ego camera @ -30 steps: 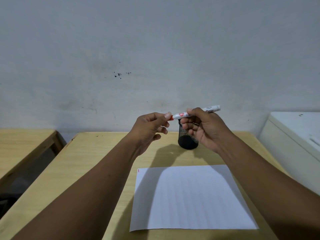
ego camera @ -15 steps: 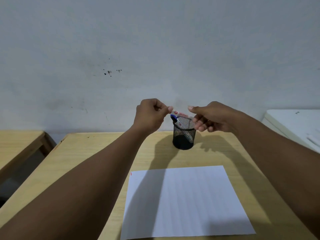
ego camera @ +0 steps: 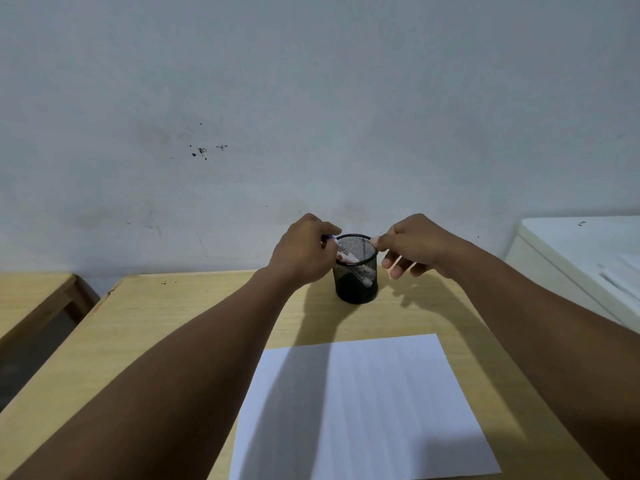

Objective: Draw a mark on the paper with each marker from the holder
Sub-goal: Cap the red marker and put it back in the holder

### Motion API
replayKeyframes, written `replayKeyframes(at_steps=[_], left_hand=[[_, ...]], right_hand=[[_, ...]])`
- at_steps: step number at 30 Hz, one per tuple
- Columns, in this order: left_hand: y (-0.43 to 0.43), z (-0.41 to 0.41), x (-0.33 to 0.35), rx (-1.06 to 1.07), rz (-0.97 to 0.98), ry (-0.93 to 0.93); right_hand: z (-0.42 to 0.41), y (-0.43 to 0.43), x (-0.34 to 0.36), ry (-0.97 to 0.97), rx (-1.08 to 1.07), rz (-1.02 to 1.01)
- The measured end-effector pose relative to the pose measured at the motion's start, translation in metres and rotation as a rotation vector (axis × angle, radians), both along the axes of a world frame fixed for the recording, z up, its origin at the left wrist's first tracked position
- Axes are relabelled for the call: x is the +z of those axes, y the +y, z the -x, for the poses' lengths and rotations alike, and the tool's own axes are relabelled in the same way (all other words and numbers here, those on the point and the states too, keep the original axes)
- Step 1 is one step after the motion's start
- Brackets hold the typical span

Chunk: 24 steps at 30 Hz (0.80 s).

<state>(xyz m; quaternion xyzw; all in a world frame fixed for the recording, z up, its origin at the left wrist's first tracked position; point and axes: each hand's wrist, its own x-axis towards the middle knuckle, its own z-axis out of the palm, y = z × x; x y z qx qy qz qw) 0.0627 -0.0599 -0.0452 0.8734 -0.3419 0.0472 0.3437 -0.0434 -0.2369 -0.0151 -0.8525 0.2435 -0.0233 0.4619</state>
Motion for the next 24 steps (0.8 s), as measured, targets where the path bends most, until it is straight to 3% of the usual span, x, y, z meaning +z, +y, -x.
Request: replayKeyframes(at_steps=[14,24], left_hand=[[-0.015,-0.012,0.014,0.075,0.402,0.566],[-0.018,-0.008,0.025,0.175,0.489,0.562]], right_hand=[[0.001,0.000,-0.005,-0.048,0.000,-0.032],[0.000,0.002,-0.005,-0.067,0.011,-0.063]])
